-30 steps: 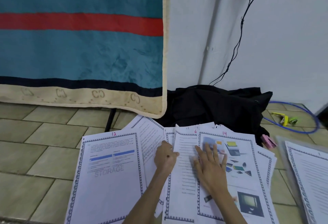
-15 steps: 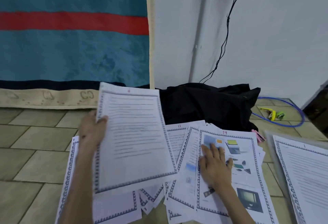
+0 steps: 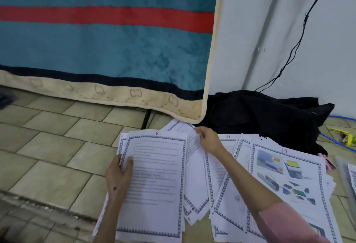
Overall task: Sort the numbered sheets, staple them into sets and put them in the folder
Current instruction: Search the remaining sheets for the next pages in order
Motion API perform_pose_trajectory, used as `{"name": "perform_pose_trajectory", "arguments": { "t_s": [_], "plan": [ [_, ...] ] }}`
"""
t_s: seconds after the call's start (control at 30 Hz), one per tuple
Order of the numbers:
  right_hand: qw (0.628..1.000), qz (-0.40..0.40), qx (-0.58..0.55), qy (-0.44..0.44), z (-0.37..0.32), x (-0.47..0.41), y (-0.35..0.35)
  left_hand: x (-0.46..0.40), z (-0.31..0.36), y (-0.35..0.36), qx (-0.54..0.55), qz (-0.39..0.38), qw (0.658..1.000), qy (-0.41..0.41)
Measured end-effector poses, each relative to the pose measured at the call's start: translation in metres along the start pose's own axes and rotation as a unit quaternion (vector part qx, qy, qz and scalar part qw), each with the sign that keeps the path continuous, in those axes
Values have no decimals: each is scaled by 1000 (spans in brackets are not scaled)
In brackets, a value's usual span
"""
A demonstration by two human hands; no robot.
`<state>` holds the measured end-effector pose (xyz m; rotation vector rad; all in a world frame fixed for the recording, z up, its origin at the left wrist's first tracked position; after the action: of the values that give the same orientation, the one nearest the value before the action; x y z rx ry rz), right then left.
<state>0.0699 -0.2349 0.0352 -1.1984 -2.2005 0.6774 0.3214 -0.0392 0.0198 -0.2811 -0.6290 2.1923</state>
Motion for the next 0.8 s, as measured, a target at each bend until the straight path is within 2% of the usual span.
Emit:
{"name": "perform_pose_trajectory", "arguments": {
  "t_s": [0.23, 0.37, 0.47, 0.57, 0.7, 0.8],
  "plan": [
    [984, -32, 133, 111, 6, -43, 19, 3, -5, -3, 98, 11, 995, 7],
    [975, -3, 186, 120, 5, -46, 16, 5, -2, -4, 109, 13, 993, 36],
    [986, -8, 138, 92, 0, -45, 17, 5, -3, -4, 120, 14, 992, 41],
    [997, 36, 52, 43, -6, -38, 10, 2, -4, -2, 120, 7, 992, 37],
    [993, 103, -44, -29, -15, -28, -9, -4, -11, 2, 97, 5, 995, 32],
    [980, 114, -140, -81, -25, -21, -18, -5, -11, 4, 86, 1, 996, 29]
  ]
}}
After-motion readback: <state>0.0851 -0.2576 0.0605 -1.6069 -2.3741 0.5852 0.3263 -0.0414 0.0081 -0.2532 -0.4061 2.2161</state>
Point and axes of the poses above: each hand's wrist, its own x-axis away from the middle knuckle, its own y-axis out of the palm, z = x × y, the point moved 9 cm from there along -x, towards the middle knuckle, and after that the axes turned 9 degrees about -z, right-handed, at the moved point
